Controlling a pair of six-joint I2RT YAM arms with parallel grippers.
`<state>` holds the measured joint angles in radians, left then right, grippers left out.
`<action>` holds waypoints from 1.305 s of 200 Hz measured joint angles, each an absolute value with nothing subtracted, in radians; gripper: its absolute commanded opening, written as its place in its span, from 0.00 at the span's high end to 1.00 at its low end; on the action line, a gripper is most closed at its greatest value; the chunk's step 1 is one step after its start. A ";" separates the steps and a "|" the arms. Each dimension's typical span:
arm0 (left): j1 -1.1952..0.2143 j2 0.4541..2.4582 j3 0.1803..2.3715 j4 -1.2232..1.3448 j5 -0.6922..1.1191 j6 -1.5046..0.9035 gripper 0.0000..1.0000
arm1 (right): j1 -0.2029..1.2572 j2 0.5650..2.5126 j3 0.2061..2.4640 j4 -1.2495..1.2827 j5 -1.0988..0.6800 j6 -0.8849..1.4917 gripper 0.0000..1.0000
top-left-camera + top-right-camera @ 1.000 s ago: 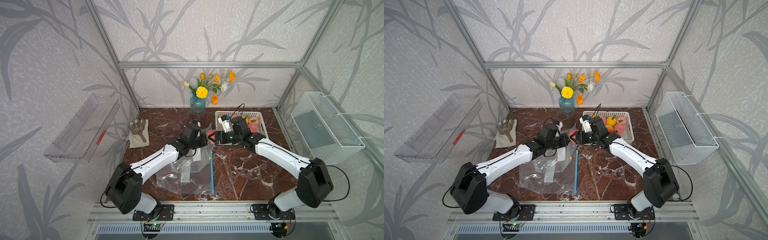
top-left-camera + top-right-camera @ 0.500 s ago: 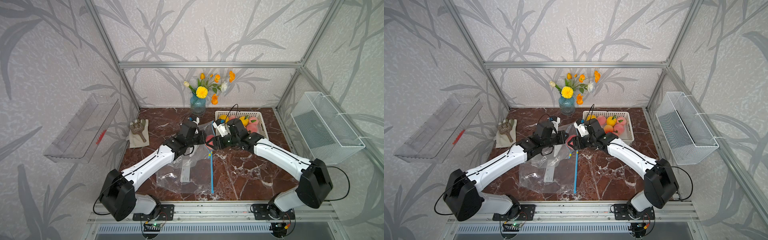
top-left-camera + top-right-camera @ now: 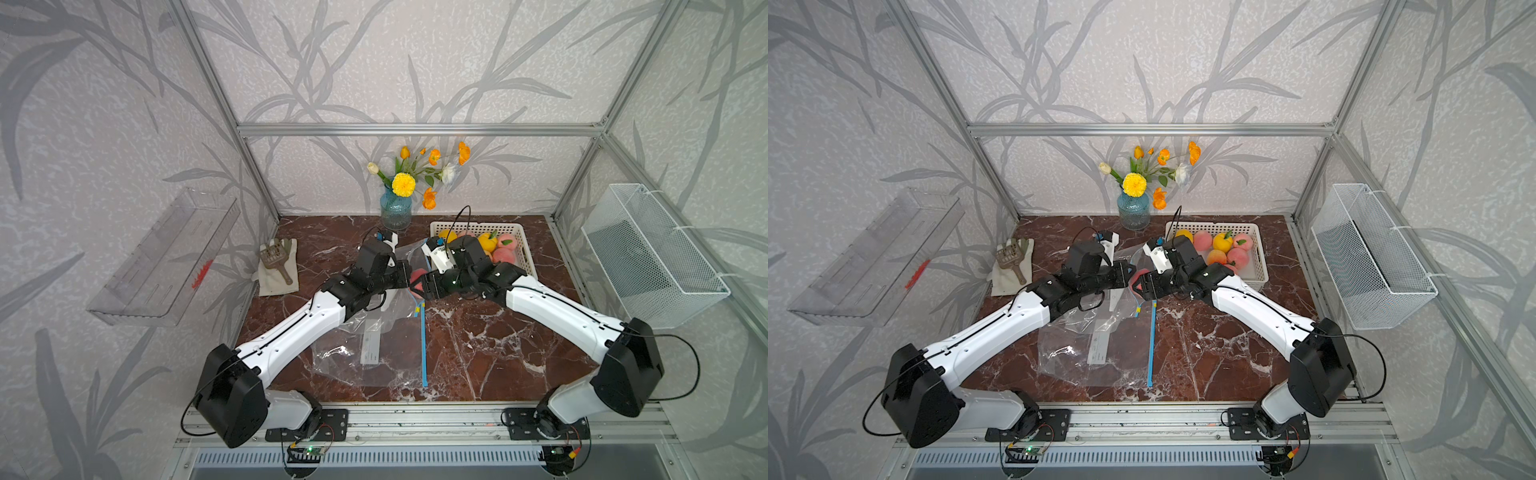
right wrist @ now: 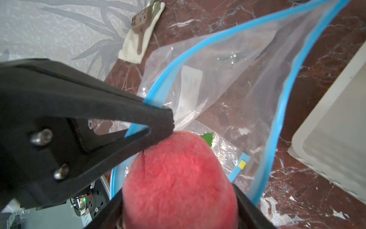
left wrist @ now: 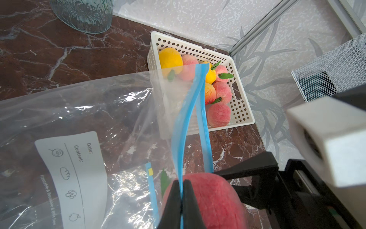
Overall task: Place the peach in a zip-top bag and seal the zipper
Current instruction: Place the peach in the zipper food storage bag.
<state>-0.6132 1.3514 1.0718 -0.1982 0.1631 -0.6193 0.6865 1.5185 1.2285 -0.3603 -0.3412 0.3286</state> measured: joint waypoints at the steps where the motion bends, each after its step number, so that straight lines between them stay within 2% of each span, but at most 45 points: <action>1: -0.613 1.351 1.072 -0.199 0.163 -0.619 1.00 | 0.687 1.518 1.229 -0.360 -0.342 0.328 0.27; 19: -0.613 1.351 1.074 -0.198 0.163 -0.620 1.00 | 0.690 1.518 1.229 -0.362 -0.337 0.322 0.23; 48: -0.613 1.350 1.074 -0.202 0.157 -0.620 1.00 | 0.693 1.520 1.232 -0.373 -0.302 0.321 0.07; 76: -0.613 1.342 1.074 -0.214 0.132 -0.620 1.00 | 0.693 1.514 1.227 -0.342 -0.295 0.329 0.00; 168: -0.611 1.293 1.074 -0.225 0.083 -0.620 1.00 | 0.670 1.323 1.162 -0.232 -0.206 0.370 0.01; 210: -0.611 1.274 1.105 -0.260 0.082 -0.613 1.00 | 0.664 1.390 1.184 -0.270 -0.175 0.375 0.05; 261: -0.610 1.270 1.186 -0.294 0.126 -0.566 1.00 | 0.666 1.501 1.262 -0.344 -0.180 0.395 0.04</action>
